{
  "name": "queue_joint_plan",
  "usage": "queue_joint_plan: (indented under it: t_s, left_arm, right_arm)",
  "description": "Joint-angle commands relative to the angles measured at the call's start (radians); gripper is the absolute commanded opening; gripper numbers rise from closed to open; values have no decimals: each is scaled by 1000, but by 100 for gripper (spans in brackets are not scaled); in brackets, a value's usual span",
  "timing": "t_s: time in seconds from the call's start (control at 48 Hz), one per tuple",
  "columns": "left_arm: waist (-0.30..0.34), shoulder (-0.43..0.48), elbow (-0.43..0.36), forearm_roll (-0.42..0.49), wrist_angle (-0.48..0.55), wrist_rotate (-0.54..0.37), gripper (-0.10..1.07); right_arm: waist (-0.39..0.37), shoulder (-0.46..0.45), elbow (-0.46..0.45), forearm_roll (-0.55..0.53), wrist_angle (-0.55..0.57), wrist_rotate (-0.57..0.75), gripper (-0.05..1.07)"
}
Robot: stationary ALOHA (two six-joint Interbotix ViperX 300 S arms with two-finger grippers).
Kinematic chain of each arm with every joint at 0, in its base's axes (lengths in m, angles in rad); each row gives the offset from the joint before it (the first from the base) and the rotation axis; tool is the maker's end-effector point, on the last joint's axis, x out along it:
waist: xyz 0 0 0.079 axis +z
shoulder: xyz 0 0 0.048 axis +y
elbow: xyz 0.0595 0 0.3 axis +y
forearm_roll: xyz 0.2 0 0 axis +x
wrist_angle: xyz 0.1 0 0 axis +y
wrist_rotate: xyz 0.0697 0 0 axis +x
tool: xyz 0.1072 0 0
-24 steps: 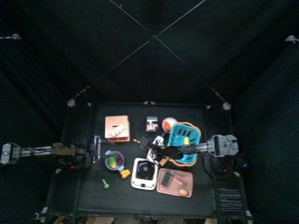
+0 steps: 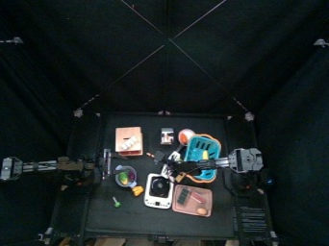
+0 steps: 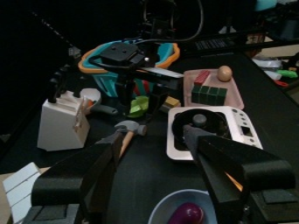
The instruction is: Grab pot lid
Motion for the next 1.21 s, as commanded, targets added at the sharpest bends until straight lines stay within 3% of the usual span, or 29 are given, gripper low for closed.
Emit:
queue_joint_plan:
  t_s: [0.0,0.229,0.625,1.188]
  left_arm:
    - [3,8,-14,-2,-5,0,93]
    - [3,8,-14,-3,-5,0,93]
    - [3,8,-14,-3,-5,0,93]
    - [2,8,-14,-3,-5,0,93]
  right_arm:
    - [18,-63,-23,12,-8,-2,89]
    - [74,-103,-5,9,-57,-8,89]
    - [152,-121,78,-9,-249,-14,89]
    - [178,-69,84,-21,-282,-6,89]
